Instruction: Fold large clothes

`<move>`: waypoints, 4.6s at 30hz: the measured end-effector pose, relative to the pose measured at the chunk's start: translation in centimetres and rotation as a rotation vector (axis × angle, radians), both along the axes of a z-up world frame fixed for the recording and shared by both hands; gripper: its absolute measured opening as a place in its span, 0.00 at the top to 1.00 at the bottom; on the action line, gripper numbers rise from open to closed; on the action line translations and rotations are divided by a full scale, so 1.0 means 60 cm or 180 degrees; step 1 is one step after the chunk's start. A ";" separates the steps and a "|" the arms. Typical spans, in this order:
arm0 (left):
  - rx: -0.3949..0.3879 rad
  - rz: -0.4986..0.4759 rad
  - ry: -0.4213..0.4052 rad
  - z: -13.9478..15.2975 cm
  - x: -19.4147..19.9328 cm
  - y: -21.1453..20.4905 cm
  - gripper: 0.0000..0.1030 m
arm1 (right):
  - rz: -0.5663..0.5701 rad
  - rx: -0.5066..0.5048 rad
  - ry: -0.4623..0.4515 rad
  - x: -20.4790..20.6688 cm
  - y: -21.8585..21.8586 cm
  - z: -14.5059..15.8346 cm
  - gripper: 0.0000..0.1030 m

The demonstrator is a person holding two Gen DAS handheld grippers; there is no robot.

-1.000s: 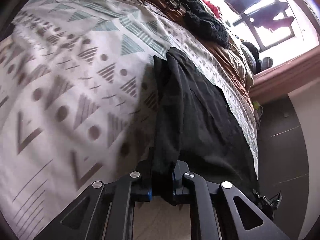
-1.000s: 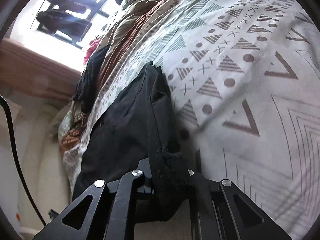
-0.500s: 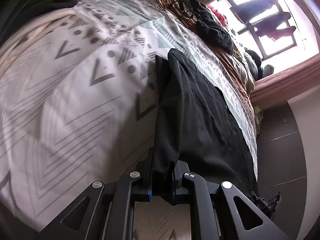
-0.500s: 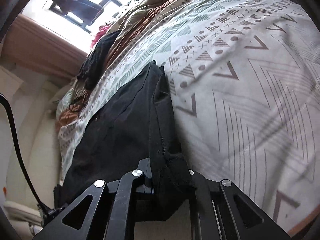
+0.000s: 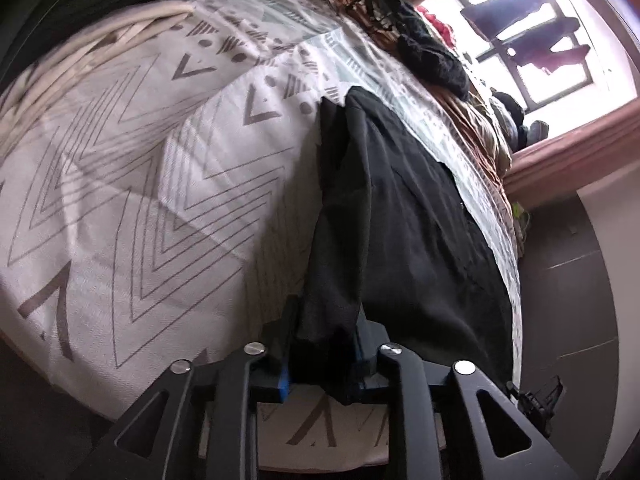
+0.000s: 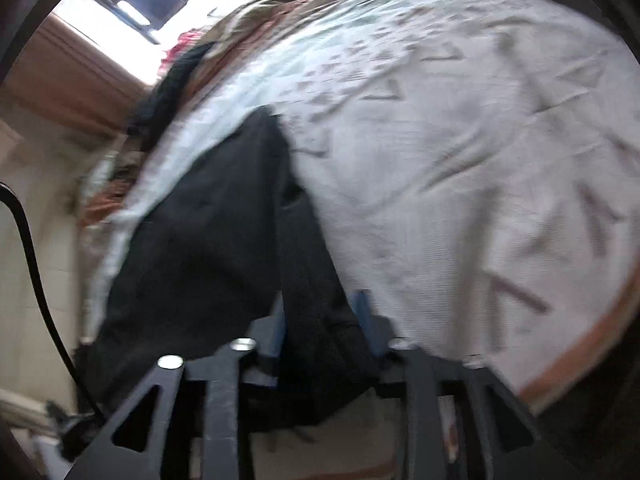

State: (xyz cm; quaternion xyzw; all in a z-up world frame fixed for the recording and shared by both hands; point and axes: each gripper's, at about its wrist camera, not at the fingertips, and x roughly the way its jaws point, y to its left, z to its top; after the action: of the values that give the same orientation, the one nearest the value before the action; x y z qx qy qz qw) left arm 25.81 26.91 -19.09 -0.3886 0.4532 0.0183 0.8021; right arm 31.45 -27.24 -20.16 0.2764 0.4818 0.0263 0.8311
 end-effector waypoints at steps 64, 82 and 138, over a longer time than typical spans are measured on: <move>-0.0689 0.0858 0.0246 -0.048 -0.049 0.013 0.60 | 0.1606 -0.1302 0.0089 0.161 0.531 0.015 0.56; -0.0760 0.0847 0.0212 -0.054 -0.022 0.012 0.72 | 0.1448 -0.1329 0.0161 0.326 0.559 0.007 0.56; -0.0158 -0.1085 -0.0998 0.307 0.162 -0.380 0.87 | 0.1550 0.0382 -0.0214 -0.017 0.306 0.020 0.62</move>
State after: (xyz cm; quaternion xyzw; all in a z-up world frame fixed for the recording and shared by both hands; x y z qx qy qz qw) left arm 35.50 4.09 -0.65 -0.3241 0.3825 -0.1892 0.8443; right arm 30.42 -8.86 -18.96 0.2000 0.5039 0.2634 0.7980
